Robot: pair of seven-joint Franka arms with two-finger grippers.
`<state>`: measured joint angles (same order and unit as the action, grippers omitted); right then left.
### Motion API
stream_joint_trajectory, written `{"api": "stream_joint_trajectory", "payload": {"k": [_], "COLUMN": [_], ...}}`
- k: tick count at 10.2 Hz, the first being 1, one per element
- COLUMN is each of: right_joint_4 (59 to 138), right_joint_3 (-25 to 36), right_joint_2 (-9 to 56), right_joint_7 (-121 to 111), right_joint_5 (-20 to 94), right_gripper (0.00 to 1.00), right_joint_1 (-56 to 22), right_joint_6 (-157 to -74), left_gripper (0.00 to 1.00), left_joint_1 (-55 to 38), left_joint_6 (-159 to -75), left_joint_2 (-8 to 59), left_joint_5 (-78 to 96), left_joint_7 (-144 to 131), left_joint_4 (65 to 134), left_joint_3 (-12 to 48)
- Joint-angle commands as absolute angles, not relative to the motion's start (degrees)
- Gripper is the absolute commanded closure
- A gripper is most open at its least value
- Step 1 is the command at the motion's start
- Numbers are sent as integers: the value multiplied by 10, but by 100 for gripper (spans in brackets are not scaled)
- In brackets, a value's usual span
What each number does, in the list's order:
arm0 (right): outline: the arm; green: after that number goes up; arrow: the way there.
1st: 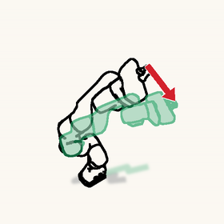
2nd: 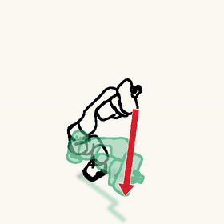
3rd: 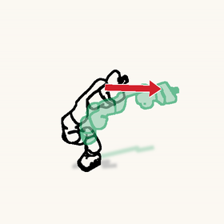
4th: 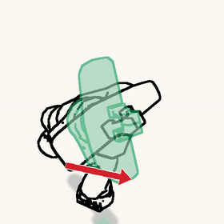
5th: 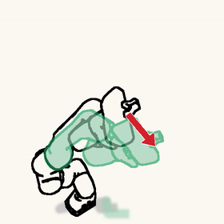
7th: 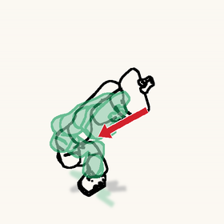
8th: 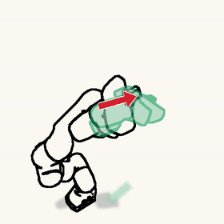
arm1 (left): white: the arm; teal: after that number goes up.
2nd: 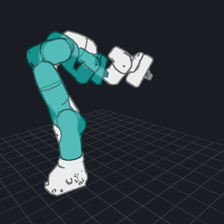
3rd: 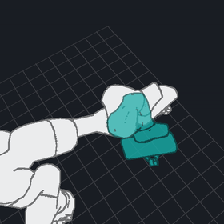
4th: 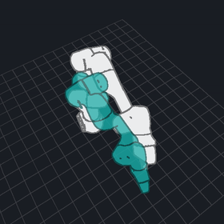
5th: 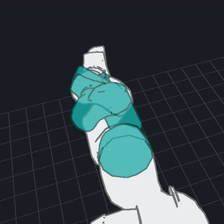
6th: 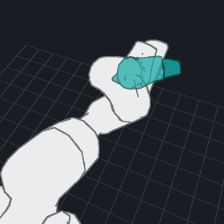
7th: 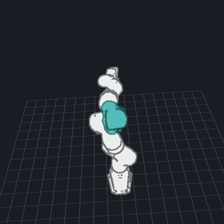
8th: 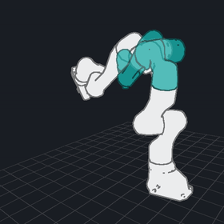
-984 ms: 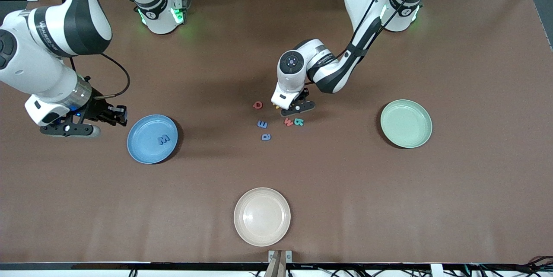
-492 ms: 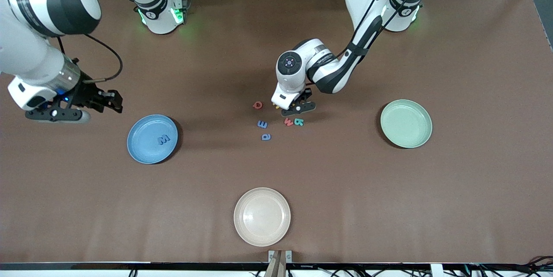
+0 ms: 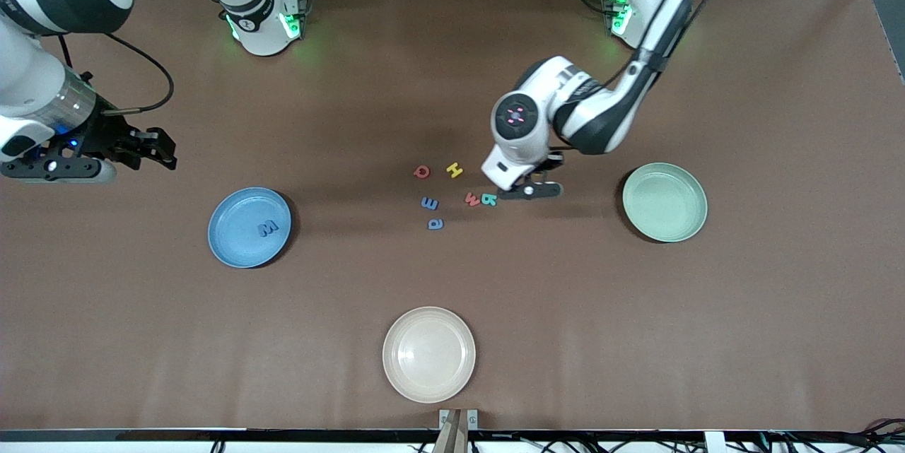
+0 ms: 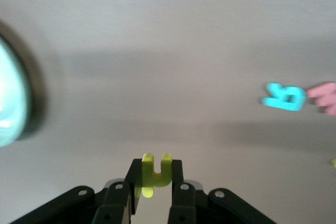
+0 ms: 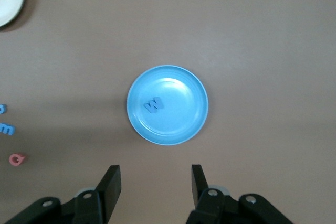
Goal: Sort uppercase to blue plate, lowercase to green plate
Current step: 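Release the u on the green plate while the right gripper reaches letters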
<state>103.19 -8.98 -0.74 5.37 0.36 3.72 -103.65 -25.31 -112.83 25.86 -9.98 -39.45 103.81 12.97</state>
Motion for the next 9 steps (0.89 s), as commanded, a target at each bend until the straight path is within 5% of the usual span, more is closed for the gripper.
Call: {"api": "stream_joint_trajectory", "payload": {"k": [1,6,9], "right_joint_4": [1033,1044,1142], "right_joint_3": [-92,-149,-151], "right_joint_2": [15,114,158], "right_joint_7": [137,376,447], "right_joint_5": [11,7,2], "right_gripper": [37,32,23], "right_joint_1": [-5,-110,-176], "right_joint_6": [-1067,-1178,-1343], "left_gripper": [100,100,100], "left_joint_1": [-174,-47,-22], "left_joint_6": [-1129,-1242,-1330], "left_joint_2": [194,133,133], "left_joint_5": [-113,-172,-174], "left_joint_7": [-280,-115,-69], "left_joint_4": [1113,1259,1314], "left_joint_3": [138,132,104]}}
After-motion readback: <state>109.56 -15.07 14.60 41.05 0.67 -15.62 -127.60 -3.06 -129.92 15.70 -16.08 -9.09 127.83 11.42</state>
